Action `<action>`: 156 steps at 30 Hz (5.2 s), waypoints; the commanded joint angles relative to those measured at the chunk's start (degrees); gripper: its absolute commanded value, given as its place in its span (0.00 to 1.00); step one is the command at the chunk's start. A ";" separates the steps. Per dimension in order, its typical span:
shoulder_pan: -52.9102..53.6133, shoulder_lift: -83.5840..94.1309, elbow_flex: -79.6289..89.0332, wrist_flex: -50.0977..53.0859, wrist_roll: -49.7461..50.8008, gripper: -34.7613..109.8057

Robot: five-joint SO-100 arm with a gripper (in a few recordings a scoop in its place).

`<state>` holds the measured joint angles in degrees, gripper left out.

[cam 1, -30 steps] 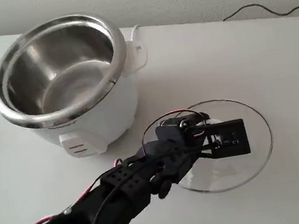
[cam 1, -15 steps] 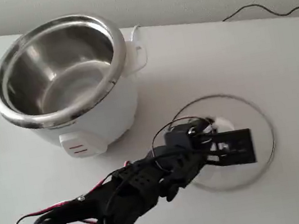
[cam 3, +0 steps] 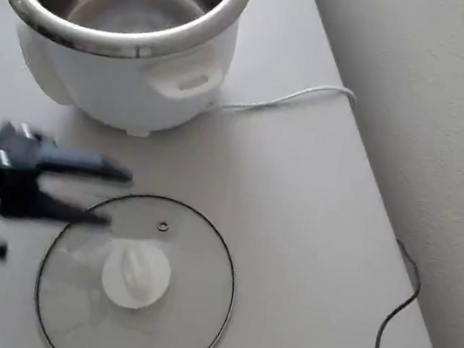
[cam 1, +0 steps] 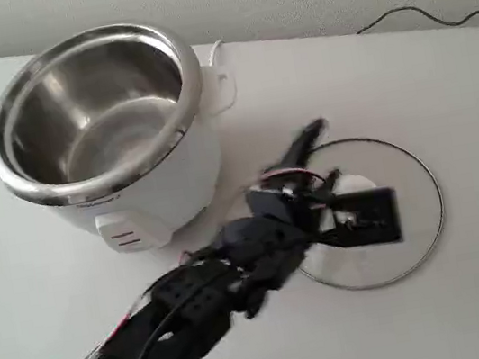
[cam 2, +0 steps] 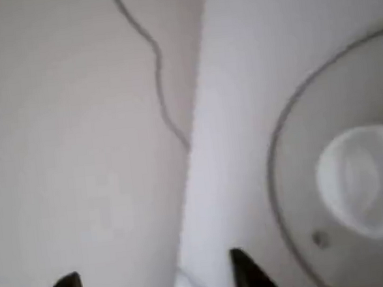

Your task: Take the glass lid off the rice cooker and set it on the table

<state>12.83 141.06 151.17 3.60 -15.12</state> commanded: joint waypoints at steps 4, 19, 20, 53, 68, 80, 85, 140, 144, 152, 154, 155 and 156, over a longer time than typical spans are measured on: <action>-17.75 39.37 -3.08 41.84 8.79 0.28; -21.45 47.55 15.21 58.27 15.82 0.24; -20.65 47.55 16.35 58.36 15.73 0.24; -3.69 47.29 21.62 59.77 13.01 0.26; -3.69 47.29 21.62 59.77 13.01 0.26; -3.69 47.29 21.62 59.77 13.01 0.26; -3.69 47.29 21.62 59.77 13.01 0.26; -3.69 47.29 21.62 59.77 13.01 0.26; -3.69 47.29 21.62 59.77 13.01 0.26; -3.69 47.29 21.62 59.77 13.01 0.26; -3.69 47.29 21.62 59.77 13.01 0.26; -3.69 47.29 21.62 59.77 13.01 0.26; -3.69 47.29 21.62 59.77 13.01 0.26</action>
<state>8.35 187.82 173.06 63.28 -1.76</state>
